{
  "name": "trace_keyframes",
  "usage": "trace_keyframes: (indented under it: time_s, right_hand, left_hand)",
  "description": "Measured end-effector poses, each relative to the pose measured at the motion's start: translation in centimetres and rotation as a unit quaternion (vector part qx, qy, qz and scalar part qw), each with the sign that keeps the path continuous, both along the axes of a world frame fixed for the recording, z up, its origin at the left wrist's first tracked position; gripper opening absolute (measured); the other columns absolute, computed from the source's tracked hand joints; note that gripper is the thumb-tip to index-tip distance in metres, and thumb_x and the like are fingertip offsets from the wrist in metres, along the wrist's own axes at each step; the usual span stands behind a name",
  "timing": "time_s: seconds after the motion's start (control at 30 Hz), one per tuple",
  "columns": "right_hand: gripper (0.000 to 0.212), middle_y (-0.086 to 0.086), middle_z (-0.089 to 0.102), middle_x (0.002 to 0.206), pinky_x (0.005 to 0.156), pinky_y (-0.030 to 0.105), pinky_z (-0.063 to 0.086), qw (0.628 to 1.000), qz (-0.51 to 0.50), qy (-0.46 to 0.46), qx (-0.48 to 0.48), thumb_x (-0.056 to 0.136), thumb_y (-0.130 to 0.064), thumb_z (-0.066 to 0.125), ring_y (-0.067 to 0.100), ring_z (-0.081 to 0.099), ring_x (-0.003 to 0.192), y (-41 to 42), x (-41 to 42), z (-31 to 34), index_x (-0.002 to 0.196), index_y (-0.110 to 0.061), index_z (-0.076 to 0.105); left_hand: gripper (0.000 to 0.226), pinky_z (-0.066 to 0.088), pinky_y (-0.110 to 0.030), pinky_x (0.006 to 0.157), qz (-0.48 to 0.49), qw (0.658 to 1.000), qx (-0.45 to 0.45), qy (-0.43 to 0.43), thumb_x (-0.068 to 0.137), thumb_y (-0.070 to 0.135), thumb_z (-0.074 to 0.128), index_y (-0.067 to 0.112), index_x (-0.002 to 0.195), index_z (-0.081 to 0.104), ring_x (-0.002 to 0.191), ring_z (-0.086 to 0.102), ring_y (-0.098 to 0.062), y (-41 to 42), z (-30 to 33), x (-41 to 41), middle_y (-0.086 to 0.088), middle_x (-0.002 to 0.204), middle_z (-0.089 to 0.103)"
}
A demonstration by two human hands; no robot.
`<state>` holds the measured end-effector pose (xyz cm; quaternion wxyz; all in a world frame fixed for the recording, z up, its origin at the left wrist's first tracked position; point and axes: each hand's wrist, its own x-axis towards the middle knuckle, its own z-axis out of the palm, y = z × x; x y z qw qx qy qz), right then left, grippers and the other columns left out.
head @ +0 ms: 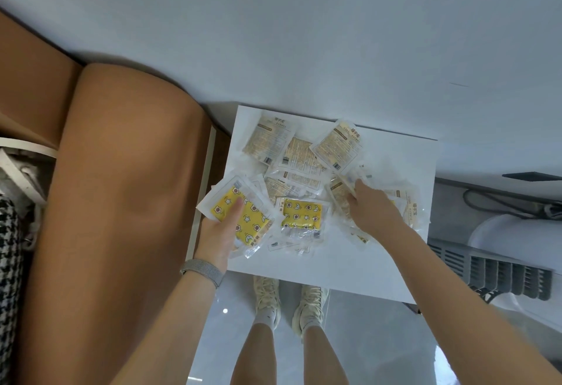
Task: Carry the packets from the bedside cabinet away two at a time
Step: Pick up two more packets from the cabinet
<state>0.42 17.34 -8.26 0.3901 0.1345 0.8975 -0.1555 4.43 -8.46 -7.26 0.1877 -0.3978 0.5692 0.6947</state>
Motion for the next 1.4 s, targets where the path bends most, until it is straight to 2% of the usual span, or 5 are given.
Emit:
trace_keyframes:
  time_s: [0.4,0.53,0.87,1.13,1.4]
  right_hand:
    - [0.073,0.012,0.025,0.158,0.116,0.046,0.030,0.942,0.134,0.273,-0.144,0.089,-0.001,0.055,0.031,0.025,0.146,-5.9,7.9,-2.9,0.149,-0.034,0.029]
    - [0.053,0.004,0.014,0.162,0.120,0.050,0.018,0.941,0.256,0.159,-0.150,0.092,-0.058,0.042,0.028,0.012,0.149,-4.9,7.6,-5.3,0.142,-0.039,0.038]
    - [0.096,0.006,0.053,0.121,0.106,0.040,0.031,0.968,0.183,0.168,-0.027,0.056,-0.045,0.089,0.027,0.047,0.118,-6.8,3.9,-4.7,0.134,-0.014,0.043]
    - [0.034,-0.006,0.053,0.093,0.062,0.028,0.040,0.973,0.157,0.160,-0.056,0.082,-0.037,0.073,0.021,0.059,0.082,-7.0,6.0,-3.2,0.106,-0.022,0.054]
    - [0.025,-0.003,0.066,0.070,0.053,0.016,0.047,0.932,-0.267,0.066,-0.235,0.073,-0.030,0.083,0.011,0.061,0.060,-5.1,6.7,3.6,0.082,-0.013,0.066]
  left_hand:
    - [0.013,0.055,-0.027,0.059,0.028,0.999,-0.013,-0.030,0.093,0.023,0.062,0.027,0.105,0.064,0.075,0.072,-0.008,-1.5,-0.5,0.8,0.009,0.085,0.075]
    - [0.008,0.055,-0.035,0.070,0.024,0.999,-0.013,-0.035,0.093,0.023,0.062,0.026,0.100,0.065,0.077,0.072,-0.012,-2.1,-0.8,1.5,0.008,0.080,0.076]
    - [0.016,0.056,-0.032,0.062,0.026,0.999,-0.002,-0.039,0.092,0.023,0.063,0.025,0.107,0.064,0.079,0.073,-0.014,-2.3,-1.1,2.3,0.004,0.088,0.076]
    - [0.013,0.057,-0.030,0.059,0.011,0.999,0.005,-0.030,0.093,0.021,0.062,0.025,0.105,0.065,0.075,0.073,-0.011,-2.1,-0.5,2.4,0.006,0.083,0.076]
    - [0.009,0.056,-0.034,0.067,0.017,0.999,-0.001,-0.030,0.092,0.023,0.064,0.024,0.101,0.066,0.079,0.072,-0.015,-2.4,4.1,2.3,0.004,0.084,0.076]
